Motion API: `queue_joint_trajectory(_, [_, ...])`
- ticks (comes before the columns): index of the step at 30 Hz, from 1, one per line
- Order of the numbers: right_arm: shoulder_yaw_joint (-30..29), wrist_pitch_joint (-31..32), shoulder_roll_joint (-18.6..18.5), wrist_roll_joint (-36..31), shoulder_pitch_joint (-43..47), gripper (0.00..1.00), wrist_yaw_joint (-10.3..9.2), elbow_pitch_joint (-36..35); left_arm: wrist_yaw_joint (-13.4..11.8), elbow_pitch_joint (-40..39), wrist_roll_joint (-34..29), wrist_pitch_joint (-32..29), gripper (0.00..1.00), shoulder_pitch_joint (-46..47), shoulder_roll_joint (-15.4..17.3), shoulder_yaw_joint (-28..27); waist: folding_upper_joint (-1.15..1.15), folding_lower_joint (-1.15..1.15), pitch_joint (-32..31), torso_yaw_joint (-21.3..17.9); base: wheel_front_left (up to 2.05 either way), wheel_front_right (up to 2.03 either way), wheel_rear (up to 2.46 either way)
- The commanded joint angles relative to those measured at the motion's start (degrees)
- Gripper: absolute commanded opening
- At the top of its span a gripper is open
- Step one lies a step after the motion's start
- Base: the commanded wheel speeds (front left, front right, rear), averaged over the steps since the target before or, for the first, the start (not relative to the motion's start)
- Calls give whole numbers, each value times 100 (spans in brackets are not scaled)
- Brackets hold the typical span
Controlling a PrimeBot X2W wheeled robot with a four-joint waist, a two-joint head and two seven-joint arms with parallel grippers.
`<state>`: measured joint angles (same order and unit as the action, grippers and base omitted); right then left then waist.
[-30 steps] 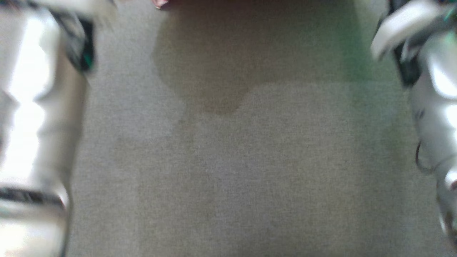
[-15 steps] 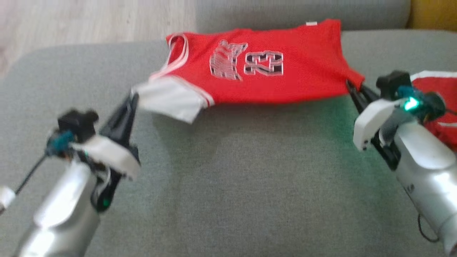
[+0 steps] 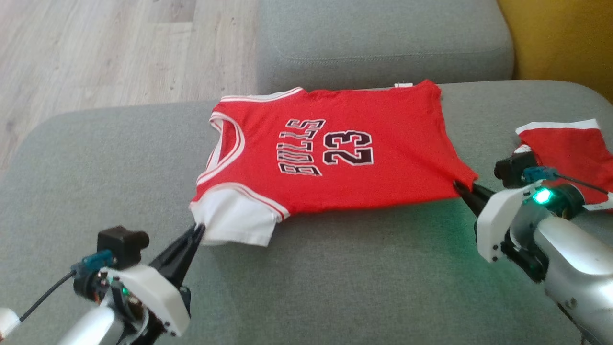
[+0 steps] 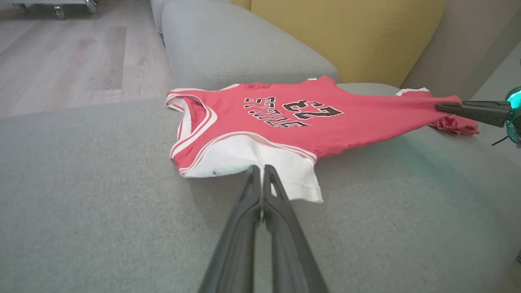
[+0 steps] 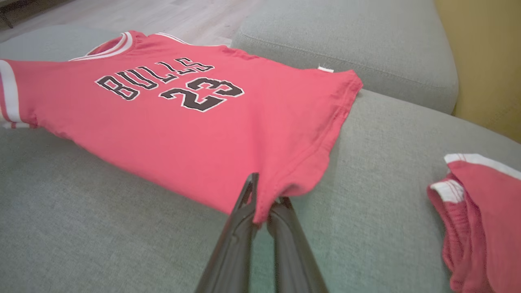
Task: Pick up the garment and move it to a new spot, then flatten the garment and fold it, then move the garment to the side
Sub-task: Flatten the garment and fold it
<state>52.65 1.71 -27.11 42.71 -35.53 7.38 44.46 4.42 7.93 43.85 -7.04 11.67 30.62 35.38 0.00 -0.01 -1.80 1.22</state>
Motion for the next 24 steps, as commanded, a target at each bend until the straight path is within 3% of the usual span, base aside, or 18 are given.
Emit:
queue_joint_trajectory(1, [84, 109, -239, 176, 35, 0, 11, -250, -71, -378, 151, -179, 0, 153, 325, -251, 0, 1, -58, -49, 0, 0, 0])
queue_joint_trajectory(9, [247, 749, -645, 906, 305, 0, 11, -913, -240, -1127, 706, -816, 0, -380, 805, -382, 0, 1, -116, -149, 0, 0, 0])
queue_joint_trajectory(13, [212, 780, -753, 969, 287, 0, 11, -1049, -297, -1223, 792, -811, 0, -313, 775, -472, 0, 1, -62, -157, 0, 0, 0])
queue_joint_trajectory(24, [-202, 982, -468, 1058, -105, 0, 11, -869, -361, -887, 457, -996, 0, 557, 739, -482, 0, 1, 486, -244, 0, 0, 0])
